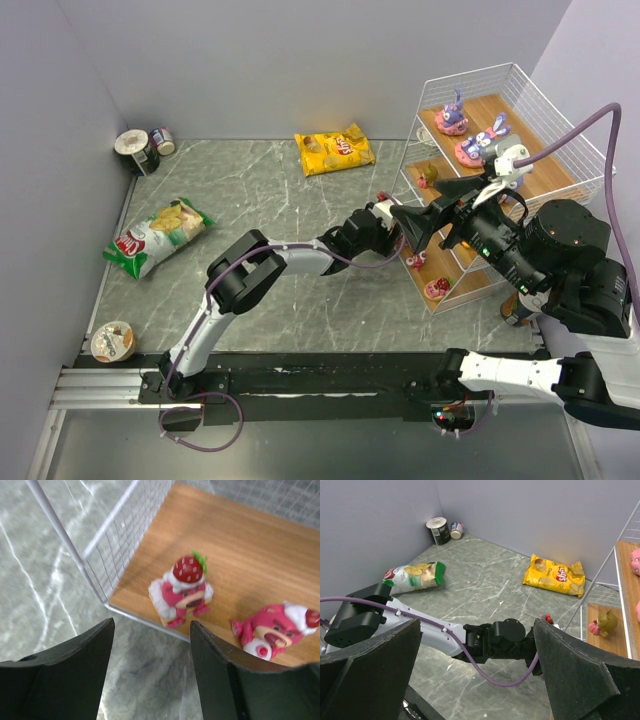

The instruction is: Place and organize the plastic toys onto the shelf

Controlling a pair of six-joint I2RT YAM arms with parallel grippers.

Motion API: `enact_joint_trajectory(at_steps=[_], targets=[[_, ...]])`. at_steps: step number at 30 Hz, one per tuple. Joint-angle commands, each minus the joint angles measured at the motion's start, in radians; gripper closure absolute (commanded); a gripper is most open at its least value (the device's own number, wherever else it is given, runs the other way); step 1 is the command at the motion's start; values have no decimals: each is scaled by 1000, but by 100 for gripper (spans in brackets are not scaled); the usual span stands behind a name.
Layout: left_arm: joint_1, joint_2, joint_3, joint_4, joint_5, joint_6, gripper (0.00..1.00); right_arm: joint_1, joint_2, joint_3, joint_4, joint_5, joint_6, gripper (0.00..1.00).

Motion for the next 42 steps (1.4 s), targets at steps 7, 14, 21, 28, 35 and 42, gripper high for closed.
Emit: enact_joint_trajectory(at_steps=[7,14,21,28,35,42], targets=[[-2,41,34,-6,50,-42,32,-5,1,-4,29,31,-23,0],[-5,79,83,-24,54,-52,31,-5,-7,-1,22,48,-17,0],[-4,110,116,-34,12,-69,30,-5,-10,6,22,57,-20,0],[1,139,146,-58,-14,-75,32,-5,-12,-2,25,62,-35,0],[41,135,143,-77,15,-147,42,-5,-16,-10,31,65,-40,0],[52,142,157,-89,26,-169,46,-5,-19,-16,35,66,-41,0]])
